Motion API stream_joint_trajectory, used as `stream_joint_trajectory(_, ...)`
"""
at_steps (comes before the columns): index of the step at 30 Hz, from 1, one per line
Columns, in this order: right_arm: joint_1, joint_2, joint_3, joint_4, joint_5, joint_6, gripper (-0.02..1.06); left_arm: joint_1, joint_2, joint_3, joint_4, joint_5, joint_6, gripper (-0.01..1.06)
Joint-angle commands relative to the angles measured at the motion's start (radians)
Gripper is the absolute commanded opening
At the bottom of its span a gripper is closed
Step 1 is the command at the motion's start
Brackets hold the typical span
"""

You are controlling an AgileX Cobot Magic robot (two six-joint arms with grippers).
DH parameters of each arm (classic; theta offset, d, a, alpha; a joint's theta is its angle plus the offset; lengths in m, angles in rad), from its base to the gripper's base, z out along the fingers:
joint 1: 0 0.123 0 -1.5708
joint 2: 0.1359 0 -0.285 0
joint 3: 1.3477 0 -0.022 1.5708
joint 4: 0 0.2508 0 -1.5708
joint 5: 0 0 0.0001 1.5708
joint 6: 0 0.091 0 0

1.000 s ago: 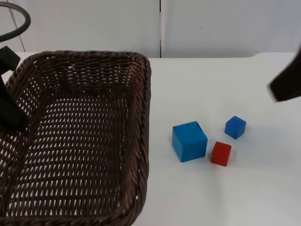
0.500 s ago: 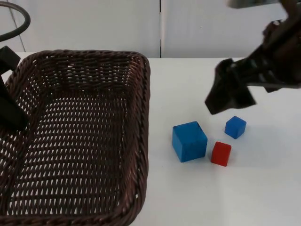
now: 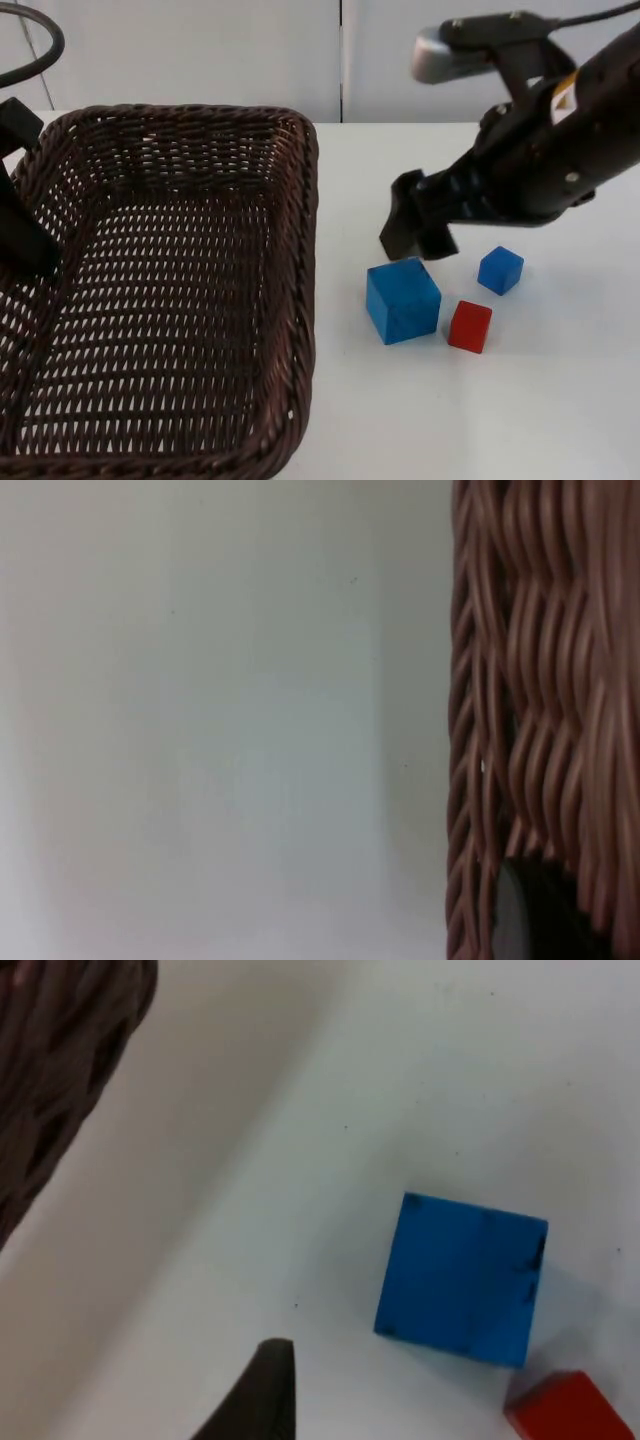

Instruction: Pick up the basket with the left hand and place the largest block into the basket with the right hand.

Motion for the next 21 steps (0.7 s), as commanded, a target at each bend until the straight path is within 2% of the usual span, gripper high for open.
stream_joint_trajectory(1,0.007,0.027,-0.005,-0.007,-0.050,0.004,1.05,0.003,-0.015,0.001,-0.023,0.008,0.001,0.00)
stream_joint_trajectory(15,0.007,0.198,-0.005,-0.007,-0.212,0.004,1.01,0.003,-0.015,0.001,-0.023,0.008,0.001,0.00)
stream_joint_trajectory(21,0.007,0.258,-0.045,-0.003,-0.219,0.004,1.01,0.003,-0.015,0.001,-0.023,0.006,0.001,0.00)
